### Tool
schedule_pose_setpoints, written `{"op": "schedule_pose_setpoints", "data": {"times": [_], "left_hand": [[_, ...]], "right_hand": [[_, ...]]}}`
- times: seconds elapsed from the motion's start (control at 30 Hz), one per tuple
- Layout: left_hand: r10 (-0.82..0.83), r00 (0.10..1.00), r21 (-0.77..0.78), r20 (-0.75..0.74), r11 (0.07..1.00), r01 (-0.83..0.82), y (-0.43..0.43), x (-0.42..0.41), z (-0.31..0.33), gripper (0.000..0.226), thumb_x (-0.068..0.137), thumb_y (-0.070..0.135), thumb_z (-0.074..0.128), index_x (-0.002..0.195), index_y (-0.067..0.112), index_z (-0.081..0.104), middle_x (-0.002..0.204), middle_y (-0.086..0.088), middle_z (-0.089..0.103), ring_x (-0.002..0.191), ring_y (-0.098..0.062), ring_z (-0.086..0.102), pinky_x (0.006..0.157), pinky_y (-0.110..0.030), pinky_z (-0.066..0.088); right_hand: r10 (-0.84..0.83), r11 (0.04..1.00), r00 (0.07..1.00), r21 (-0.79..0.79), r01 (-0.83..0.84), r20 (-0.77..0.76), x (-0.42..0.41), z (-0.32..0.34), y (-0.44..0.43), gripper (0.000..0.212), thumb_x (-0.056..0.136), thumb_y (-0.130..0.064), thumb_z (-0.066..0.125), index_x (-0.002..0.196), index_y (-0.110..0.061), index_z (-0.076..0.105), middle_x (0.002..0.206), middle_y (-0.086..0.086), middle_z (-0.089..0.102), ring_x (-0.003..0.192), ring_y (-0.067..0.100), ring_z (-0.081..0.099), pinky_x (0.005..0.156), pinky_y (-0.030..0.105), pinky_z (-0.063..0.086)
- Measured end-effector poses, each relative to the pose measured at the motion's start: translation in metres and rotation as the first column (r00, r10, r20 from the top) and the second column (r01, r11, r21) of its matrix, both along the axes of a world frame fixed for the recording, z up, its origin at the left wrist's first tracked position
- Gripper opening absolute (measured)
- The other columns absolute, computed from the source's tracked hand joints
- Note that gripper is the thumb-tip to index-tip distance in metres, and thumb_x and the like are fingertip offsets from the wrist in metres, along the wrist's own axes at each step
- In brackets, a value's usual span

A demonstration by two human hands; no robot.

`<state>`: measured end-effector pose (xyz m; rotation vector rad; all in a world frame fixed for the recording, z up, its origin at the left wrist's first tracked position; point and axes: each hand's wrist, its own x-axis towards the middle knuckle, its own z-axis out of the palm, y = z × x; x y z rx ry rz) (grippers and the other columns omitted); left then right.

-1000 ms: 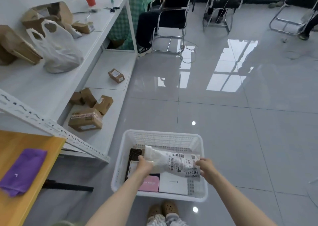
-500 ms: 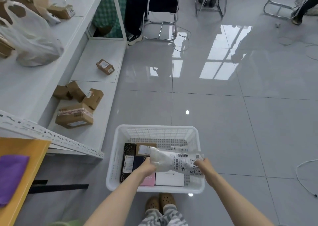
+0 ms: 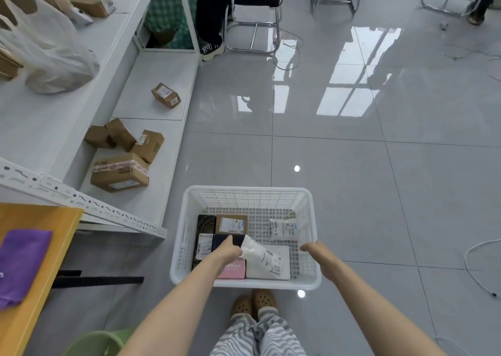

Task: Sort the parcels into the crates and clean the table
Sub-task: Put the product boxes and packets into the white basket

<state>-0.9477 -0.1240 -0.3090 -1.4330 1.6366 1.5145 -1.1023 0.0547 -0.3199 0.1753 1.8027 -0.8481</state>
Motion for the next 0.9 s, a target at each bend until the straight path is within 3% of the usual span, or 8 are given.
{"op": "schedule_pose_setpoints", "data": {"times": [0.13, 0.23, 0.33, 0.43, 0.63, 0.77, 0.83, 0.9], "left_hand": [[-0.024, 1.000, 0.034, -0.001, 0.999, 0.024, 0.007, 0.001, 0.006, 0.065, 0.098, 0.006, 0.040, 0.152, 0.011, 0.004, 0.158, -0.008, 0.009, 0.145, -0.024, 0.015, 0.116, -0.036, 0.017], [-0.024, 0.999, 0.082, -0.035, 0.996, 0.027, 0.014, 0.005, 0.016, 0.064, 0.097, 0.008, 0.043, 0.152, 0.013, 0.010, 0.157, -0.006, 0.017, 0.143, -0.024, 0.020, 0.114, -0.034, 0.019], [-0.007, 0.997, 0.065, -0.080, 0.998, 0.012, 0.007, 0.023, 0.024, 0.064, 0.095, 0.006, 0.044, 0.151, 0.014, 0.015, 0.156, -0.006, 0.021, 0.141, -0.022, 0.026, 0.116, -0.037, 0.023], [0.108, 0.986, 0.048, -0.127, 0.994, -0.102, -0.003, 0.047, 0.044, 0.056, 0.097, 0.003, 0.038, 0.150, 0.010, 0.019, 0.156, -0.006, 0.022, 0.143, -0.020, 0.022, 0.116, -0.034, 0.020], [0.324, 0.924, -0.074, -0.205, 0.936, -0.345, -0.028, 0.114, 0.075, 0.051, 0.094, -0.005, 0.044, 0.143, -0.001, 0.029, 0.148, -0.011, 0.034, 0.137, -0.024, 0.035, 0.106, -0.022, 0.029], [0.458, 0.863, -0.124, -0.211, 0.864, -0.489, -0.029, 0.193, 0.095, 0.019, 0.093, -0.002, 0.046, 0.104, 0.008, 0.057, 0.113, -0.001, 0.048, 0.104, -0.013, 0.049, 0.087, -0.018, 0.033], [0.530, 0.807, -0.167, -0.261, 0.799, -0.578, -0.028, 0.238, 0.102, 0.036, 0.095, 0.003, 0.046, 0.130, 0.006, 0.049, 0.128, -0.003, 0.049, 0.119, -0.016, 0.047, 0.094, -0.022, 0.034], [0.602, 0.741, -0.186, -0.297, 0.725, -0.664, -0.024, 0.290, 0.109, 0.042, 0.097, 0.006, 0.045, 0.139, 0.005, 0.042, 0.143, -0.009, 0.042, 0.131, -0.021, 0.040, 0.102, -0.024, 0.031]], "right_hand": [[0.097, 0.995, 0.995, -0.028, -0.096, 0.012, 0.005, 0.000, -0.002, 0.051, 0.092, -0.003, 0.047, 0.142, -0.005, 0.035, 0.144, 0.010, 0.043, 0.131, 0.026, 0.039, 0.107, 0.036, 0.030], [0.165, 0.985, 0.986, -0.045, -0.165, -0.001, 0.009, -0.003, -0.002, 0.055, 0.088, -0.003, 0.047, 0.142, -0.010, 0.037, 0.142, 0.007, 0.046, 0.125, 0.023, 0.042, 0.102, 0.033, 0.032], [0.249, 0.967, 0.969, -0.066, -0.248, 0.004, 0.014, -0.008, -0.011, 0.060, 0.084, -0.020, 0.052, 0.142, -0.014, 0.038, 0.144, 0.005, 0.044, 0.129, 0.025, 0.042, 0.111, 0.046, 0.030], [0.338, 0.938, 0.940, -0.066, -0.341, -0.045, 0.022, 0.017, -0.040, 0.039, 0.097, -0.015, 0.042, 0.135, -0.005, 0.044, 0.137, 0.009, 0.048, 0.122, 0.024, 0.045, 0.106, 0.038, 0.032], [0.533, 0.823, 0.830, -0.127, -0.553, -0.164, 0.059, 0.050, -0.110, 0.046, 0.101, -0.018, 0.041, 0.142, 0.001, 0.035, 0.149, 0.014, 0.035, 0.137, 0.029, 0.034, 0.113, 0.040, 0.025], [0.623, 0.730, 0.752, -0.184, -0.658, -0.217, 0.121, 0.075, -0.163, 0.042, 0.100, -0.019, 0.043, 0.139, -0.004, 0.042, 0.146, 0.012, 0.040, 0.133, 0.027, 0.037, 0.107, 0.035, 0.027], [0.700, 0.650, 0.682, -0.209, -0.731, -0.211, 0.157, 0.084, -0.179, 0.040, 0.101, -0.021, 0.043, 0.138, -0.007, 0.044, 0.143, 0.010, 0.043, 0.127, 0.026, 0.042, 0.106, 0.034, 0.029], [0.782, 0.543, 0.589, -0.242, -0.804, -0.202, 0.198, 0.092, -0.193, 0.040, 0.100, -0.022, 0.045, 0.138, -0.009, 0.045, 0.144, 0.011, 0.042, 0.132, 0.028, 0.039, 0.109, 0.037, 0.029]]}}
